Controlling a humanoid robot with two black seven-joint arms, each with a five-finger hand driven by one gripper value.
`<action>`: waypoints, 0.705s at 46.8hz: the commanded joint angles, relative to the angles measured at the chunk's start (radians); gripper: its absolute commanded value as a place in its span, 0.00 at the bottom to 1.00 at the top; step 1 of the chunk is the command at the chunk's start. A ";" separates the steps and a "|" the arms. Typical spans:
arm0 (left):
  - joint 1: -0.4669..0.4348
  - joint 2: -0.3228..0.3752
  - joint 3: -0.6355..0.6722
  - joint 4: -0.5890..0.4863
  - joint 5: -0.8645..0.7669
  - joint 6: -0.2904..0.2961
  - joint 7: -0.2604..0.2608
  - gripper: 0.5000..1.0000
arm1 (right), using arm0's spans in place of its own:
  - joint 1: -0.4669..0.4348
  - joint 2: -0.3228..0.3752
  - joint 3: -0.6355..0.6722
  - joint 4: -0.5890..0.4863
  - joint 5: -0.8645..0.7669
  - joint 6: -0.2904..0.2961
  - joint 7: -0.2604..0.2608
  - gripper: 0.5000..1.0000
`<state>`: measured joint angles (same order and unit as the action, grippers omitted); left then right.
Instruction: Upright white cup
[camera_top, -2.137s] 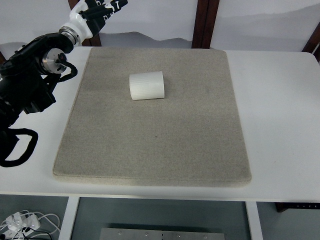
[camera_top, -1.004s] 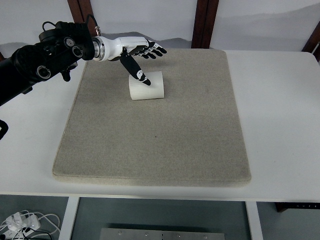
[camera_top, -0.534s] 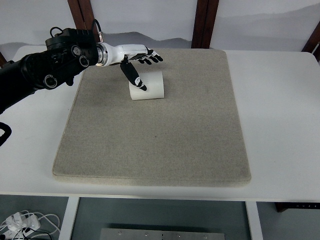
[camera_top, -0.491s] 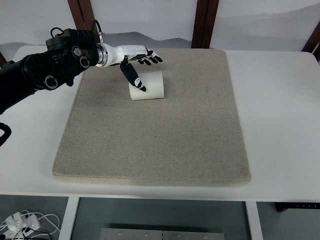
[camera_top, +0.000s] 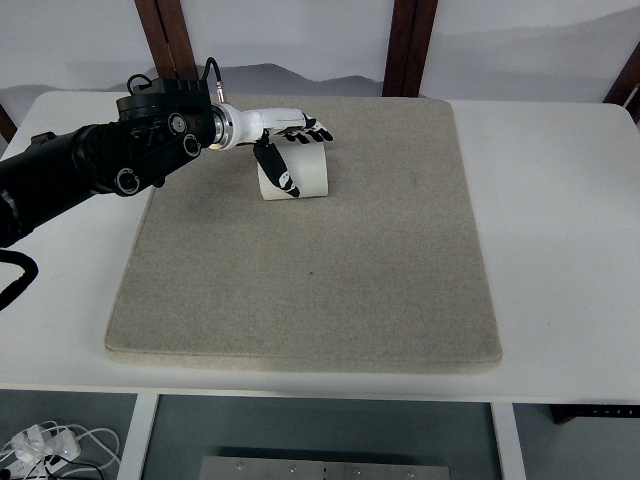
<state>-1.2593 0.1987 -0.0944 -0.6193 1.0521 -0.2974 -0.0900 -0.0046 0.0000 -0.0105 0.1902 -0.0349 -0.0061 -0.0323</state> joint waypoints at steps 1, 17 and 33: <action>0.003 -0.007 0.001 0.007 0.000 0.001 -0.001 0.89 | 0.000 0.000 0.000 0.000 0.001 0.000 0.000 0.90; 0.009 -0.008 0.013 0.007 0.002 0.012 0.003 0.52 | 0.000 0.000 0.000 0.000 0.000 0.000 0.000 0.90; 0.006 -0.008 0.007 0.007 0.011 0.020 0.003 0.00 | 0.000 0.000 0.000 0.000 0.000 0.000 0.000 0.90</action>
<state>-1.2502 0.1895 -0.0799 -0.6119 1.0648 -0.2788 -0.0872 -0.0046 0.0000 -0.0108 0.1902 -0.0346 -0.0061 -0.0322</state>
